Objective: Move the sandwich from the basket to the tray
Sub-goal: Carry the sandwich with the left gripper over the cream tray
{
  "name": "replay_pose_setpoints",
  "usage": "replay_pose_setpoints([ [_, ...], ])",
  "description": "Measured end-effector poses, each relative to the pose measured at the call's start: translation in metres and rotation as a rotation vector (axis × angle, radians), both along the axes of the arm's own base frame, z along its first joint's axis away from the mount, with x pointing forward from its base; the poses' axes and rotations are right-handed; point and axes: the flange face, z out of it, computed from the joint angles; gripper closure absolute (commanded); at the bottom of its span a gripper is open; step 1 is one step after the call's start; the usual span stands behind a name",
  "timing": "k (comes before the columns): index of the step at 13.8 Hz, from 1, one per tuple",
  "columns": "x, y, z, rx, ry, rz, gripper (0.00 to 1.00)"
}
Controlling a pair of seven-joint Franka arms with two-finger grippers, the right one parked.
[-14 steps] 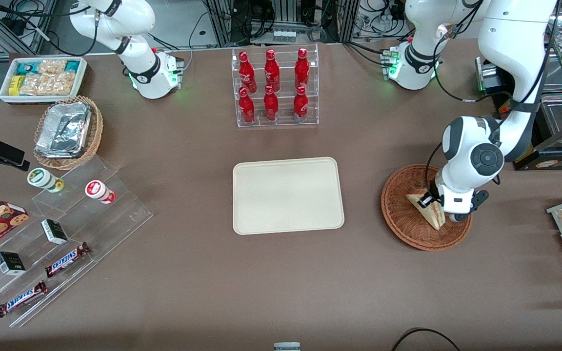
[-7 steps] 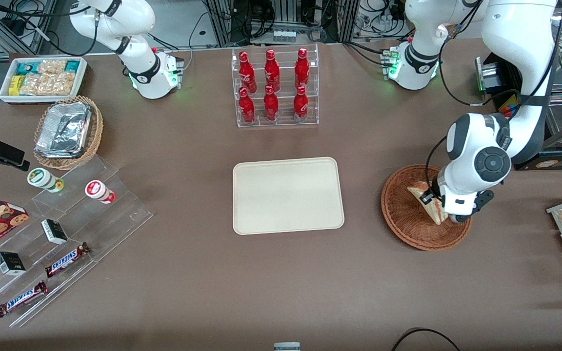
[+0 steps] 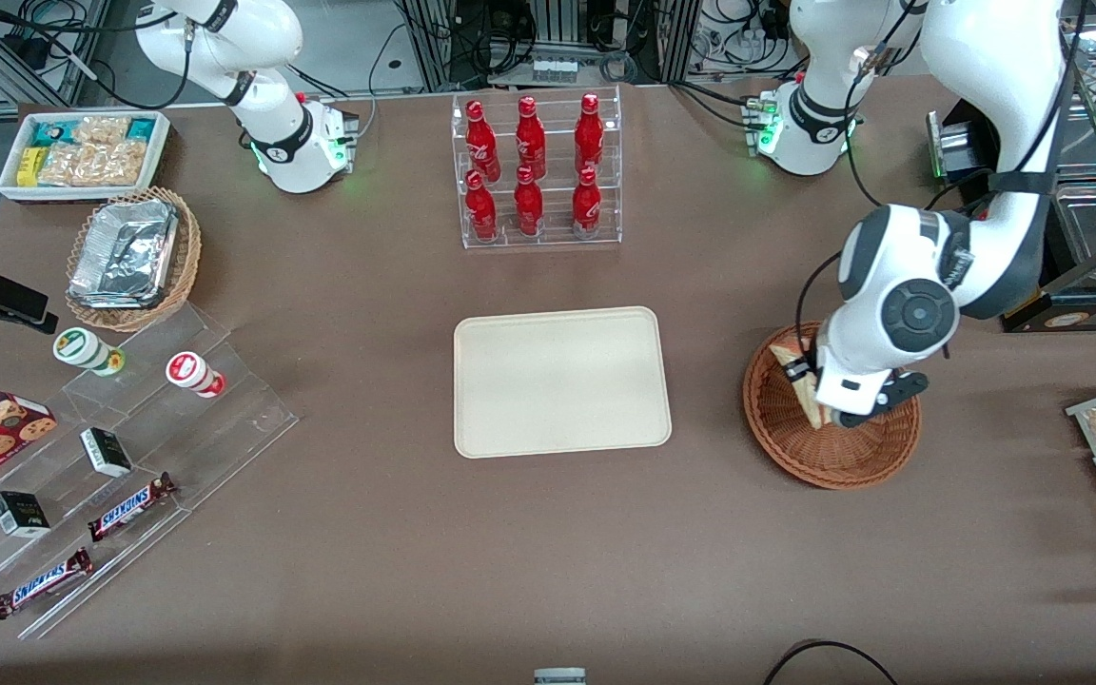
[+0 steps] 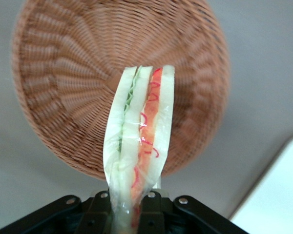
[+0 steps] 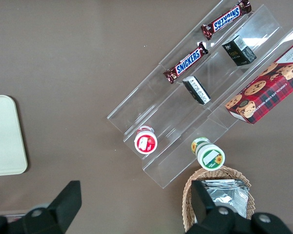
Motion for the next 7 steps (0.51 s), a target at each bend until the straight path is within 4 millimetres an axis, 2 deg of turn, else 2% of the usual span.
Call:
replay_pose_setpoints([
  [5,-0.017,-0.101,0.014,-0.092,-0.021,-0.143,1.00],
  [7,-0.020,-0.145,0.008,-0.124,-0.035,-0.204,1.00],
])
